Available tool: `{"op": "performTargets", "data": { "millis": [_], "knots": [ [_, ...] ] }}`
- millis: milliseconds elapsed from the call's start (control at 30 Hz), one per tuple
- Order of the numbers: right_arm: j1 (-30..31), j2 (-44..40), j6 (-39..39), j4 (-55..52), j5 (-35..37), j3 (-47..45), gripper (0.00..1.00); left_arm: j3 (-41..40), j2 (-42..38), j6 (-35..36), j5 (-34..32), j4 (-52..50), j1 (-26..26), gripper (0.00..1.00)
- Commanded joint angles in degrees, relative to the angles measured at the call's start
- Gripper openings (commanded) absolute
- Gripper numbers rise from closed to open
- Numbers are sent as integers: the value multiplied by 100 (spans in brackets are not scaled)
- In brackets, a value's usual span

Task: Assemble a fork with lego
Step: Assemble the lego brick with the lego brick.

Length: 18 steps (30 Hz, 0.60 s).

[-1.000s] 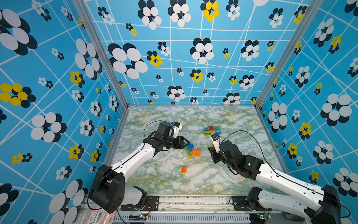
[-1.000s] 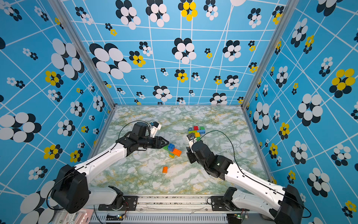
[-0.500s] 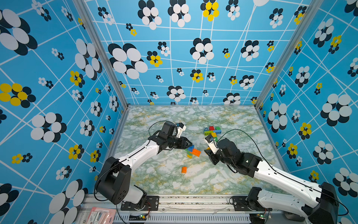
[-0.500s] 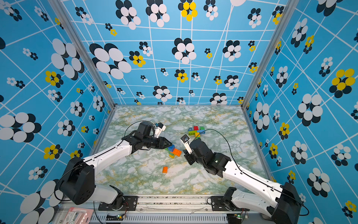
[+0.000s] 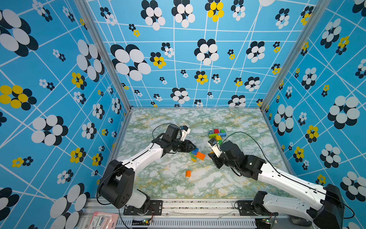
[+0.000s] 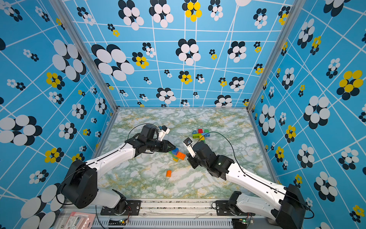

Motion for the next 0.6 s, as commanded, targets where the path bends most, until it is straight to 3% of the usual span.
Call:
{"op": "performTargets", "data": {
  "millis": [0,567],
  "knots": [
    [-29,38,-159,-81,-106,195,0,0,-6,130,-51,-72,-43,31],
    [-31,-90,-772,690,-281,-64,0,-87,92,244,-169,-235,-43,29]
  ]
}}
